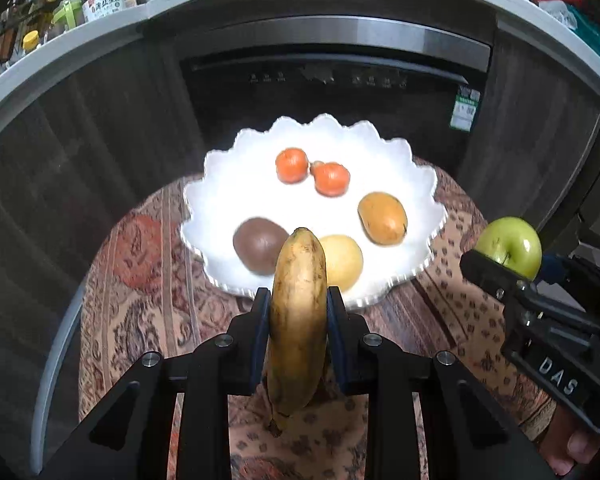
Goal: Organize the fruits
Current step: 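Carry the banana and green apple over the white bowl with both tools, then open both tools to drop the banana and apple into the bowl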
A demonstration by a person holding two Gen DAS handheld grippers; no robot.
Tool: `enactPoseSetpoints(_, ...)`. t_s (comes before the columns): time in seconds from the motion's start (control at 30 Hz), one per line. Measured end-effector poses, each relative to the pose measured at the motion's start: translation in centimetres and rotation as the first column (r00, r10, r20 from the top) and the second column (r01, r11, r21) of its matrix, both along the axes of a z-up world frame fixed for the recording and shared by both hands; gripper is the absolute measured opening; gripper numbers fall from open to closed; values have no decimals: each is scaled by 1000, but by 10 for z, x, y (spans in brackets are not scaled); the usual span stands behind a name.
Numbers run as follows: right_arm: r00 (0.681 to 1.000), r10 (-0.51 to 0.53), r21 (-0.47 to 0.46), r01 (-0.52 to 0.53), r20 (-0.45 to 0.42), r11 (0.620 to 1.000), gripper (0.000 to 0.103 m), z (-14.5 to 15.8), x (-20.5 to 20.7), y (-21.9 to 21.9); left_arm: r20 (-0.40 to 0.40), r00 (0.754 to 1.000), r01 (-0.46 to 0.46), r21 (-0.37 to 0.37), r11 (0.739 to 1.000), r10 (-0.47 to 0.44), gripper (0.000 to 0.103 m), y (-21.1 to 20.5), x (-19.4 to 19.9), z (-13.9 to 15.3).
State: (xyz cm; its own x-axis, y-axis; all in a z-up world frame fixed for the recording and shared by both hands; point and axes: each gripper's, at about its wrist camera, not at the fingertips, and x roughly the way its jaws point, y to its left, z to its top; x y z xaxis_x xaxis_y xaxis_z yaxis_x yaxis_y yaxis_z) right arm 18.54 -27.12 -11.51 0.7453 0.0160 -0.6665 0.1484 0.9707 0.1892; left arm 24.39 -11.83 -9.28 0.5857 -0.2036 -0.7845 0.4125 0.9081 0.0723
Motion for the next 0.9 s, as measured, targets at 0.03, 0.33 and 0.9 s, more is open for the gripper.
enactPoseSetpoints(0.03, 1000, 4, -2, -4, 1, 1000, 49, 2, 5, 1, 2, 1000, 0, -3, 1000, 0, 27, 0, 5, 2)
enactPoseSetpoints(0.33, 1000, 20, 3, -20, -5, 1000, 49, 10, 62, -2, 2, 1000, -6, -17, 1000, 6, 27, -7, 59, 5)
enactPoseSetpoints(0.9, 994, 71, 20, -70, -81, 997, 49, -17, 139, -3, -57, 998, 12, 19, 1000, -11, 28, -29, 138, -30)
